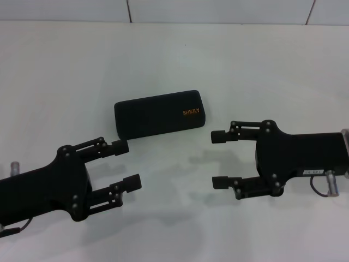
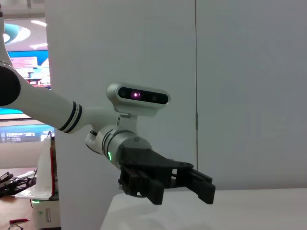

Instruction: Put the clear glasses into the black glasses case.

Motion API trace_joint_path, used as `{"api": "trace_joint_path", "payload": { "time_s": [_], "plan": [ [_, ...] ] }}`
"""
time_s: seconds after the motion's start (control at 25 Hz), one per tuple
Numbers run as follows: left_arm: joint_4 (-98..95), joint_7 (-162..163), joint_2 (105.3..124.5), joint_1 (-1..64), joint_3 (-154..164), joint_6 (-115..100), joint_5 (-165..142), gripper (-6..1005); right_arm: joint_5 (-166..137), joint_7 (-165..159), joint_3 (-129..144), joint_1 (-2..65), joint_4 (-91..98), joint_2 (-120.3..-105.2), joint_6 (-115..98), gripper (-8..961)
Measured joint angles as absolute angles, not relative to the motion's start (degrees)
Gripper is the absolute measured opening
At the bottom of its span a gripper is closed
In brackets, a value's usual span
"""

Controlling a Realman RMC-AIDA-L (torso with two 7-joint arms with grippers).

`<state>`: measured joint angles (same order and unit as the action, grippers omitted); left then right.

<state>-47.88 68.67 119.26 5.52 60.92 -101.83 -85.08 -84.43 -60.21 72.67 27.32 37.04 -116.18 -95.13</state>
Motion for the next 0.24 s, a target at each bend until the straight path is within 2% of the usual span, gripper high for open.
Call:
{"api": "trace_joint_path", "payload": {
  "time_s": [0.24],
  "plan": [
    [-47.6, 68.7, 119.27, 5.5, 61.1, -101.9, -85.1, 692, -84.4, -60.2, 72.8, 26.9, 37.0, -116.21, -95.1, 755]
  ]
}}
